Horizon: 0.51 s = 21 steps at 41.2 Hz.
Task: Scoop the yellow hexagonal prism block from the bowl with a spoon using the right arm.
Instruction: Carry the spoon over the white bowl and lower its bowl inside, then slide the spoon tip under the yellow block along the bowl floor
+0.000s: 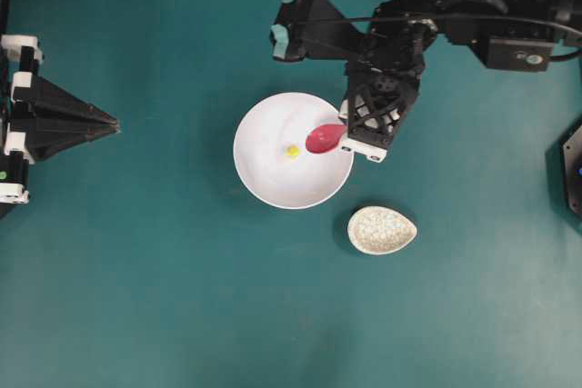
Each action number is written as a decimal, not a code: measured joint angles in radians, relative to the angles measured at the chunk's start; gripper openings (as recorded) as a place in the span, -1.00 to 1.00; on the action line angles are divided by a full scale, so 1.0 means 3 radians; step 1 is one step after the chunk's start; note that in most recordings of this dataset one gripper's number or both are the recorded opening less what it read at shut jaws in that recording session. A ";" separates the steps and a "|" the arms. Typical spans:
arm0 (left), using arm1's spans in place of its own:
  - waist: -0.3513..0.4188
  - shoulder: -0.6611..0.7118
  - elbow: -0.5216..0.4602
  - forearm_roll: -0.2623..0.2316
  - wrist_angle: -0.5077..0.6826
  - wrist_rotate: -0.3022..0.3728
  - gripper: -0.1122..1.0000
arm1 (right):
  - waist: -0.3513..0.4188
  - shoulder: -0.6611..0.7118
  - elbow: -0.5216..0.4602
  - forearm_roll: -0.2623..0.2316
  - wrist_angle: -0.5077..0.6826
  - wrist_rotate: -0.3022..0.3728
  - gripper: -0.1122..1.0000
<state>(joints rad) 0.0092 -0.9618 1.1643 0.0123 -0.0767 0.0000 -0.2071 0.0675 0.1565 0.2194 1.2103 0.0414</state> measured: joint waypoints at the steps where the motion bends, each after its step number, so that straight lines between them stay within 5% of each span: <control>1: 0.0000 0.0000 0.0000 0.0005 0.0000 0.0000 -0.62 | 0.0010 0.0020 -0.0026 0.0000 0.0005 0.0000 -0.38; 21: 0.0000 0.0000 0.0000 0.0000 0.0000 0.0000 -0.62 | 0.0097 0.0261 -0.0107 -0.0015 0.0041 0.0000 -0.38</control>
<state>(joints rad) 0.0092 -0.9618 1.1643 0.0123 -0.0767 0.0000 -0.1779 0.1457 0.1243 0.2148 1.2226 0.0414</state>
